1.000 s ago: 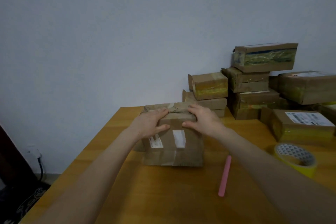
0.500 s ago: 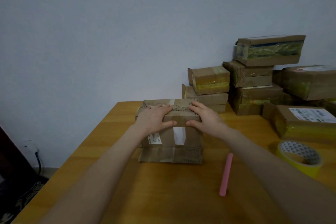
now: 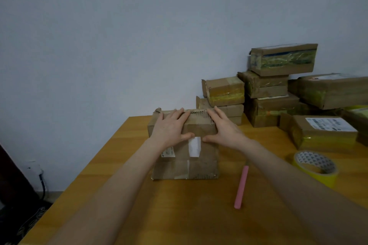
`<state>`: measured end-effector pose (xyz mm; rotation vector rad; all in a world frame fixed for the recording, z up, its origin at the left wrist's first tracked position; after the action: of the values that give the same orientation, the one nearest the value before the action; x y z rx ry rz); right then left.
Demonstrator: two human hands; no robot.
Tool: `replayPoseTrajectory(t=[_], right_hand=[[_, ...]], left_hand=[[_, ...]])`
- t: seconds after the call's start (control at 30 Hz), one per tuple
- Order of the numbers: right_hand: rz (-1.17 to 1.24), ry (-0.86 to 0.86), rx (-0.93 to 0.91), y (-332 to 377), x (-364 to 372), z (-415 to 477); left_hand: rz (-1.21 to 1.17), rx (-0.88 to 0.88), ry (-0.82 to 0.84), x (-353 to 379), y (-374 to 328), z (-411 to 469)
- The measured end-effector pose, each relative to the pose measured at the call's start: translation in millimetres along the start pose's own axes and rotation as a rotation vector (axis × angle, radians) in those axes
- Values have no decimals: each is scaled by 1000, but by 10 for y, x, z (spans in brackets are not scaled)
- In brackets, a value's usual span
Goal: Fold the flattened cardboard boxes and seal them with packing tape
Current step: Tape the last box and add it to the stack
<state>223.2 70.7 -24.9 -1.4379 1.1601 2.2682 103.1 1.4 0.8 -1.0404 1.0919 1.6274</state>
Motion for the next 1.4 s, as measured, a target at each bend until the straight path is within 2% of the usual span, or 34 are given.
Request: replayPoseTrajectory(t=[0.1,0.2,0.33,0.5,0.57,0.63,0.73,0.83,0.97,1.07,1.17,1.27,1.4], right_hand=[[7,-21,21,-15,-112,-69],[-59,-126,84,-192,-346,-249],[-178,-261,296,-742,-670,-667],[-297,-136,614,-1393,-848,-1242],[-359,-31,699,-1536,-841,-1426],[-435,70,740,-1620,-762,-1574],[-444,29,711,-1650,-738,-1626],[-210,-131,637,-1508,-880,-1446],[292,-355,283,-780,-1143,-857],[527,-390,112,-213,-1165,-413],[731,-399,106,-1,-965,5],[819,-415,138,22,-711,258],[970,-401,191,-34,-332,360]], left_hand=[[21,-14,6,-48,-32,61],[28,-23,-1,-60,-33,113],[-27,-68,7,-13,-93,146],[-25,-135,-11,13,-186,95],[-21,-149,-22,4,-225,67],[-21,-152,-41,-4,-256,39],[-60,-169,-50,-13,-212,19],[-65,-139,-3,-14,-111,33],[-27,-66,-6,-117,-11,25],[-40,-59,-27,-117,52,-2],[-98,-87,13,-6,227,-31],[-167,-76,66,97,365,-46],[-345,-51,16,107,445,-23]])
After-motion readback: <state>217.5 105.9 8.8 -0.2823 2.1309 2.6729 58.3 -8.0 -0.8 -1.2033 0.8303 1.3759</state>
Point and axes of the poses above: each hand's wrist, its own z-axis towards the middle knuckle, its own x-axis out of the palm, y = z × x, the point moved 10 cm from there along z, towards the middle knuckle, and after that the axes turned 1 degree about -y, right-handed, at the moved point
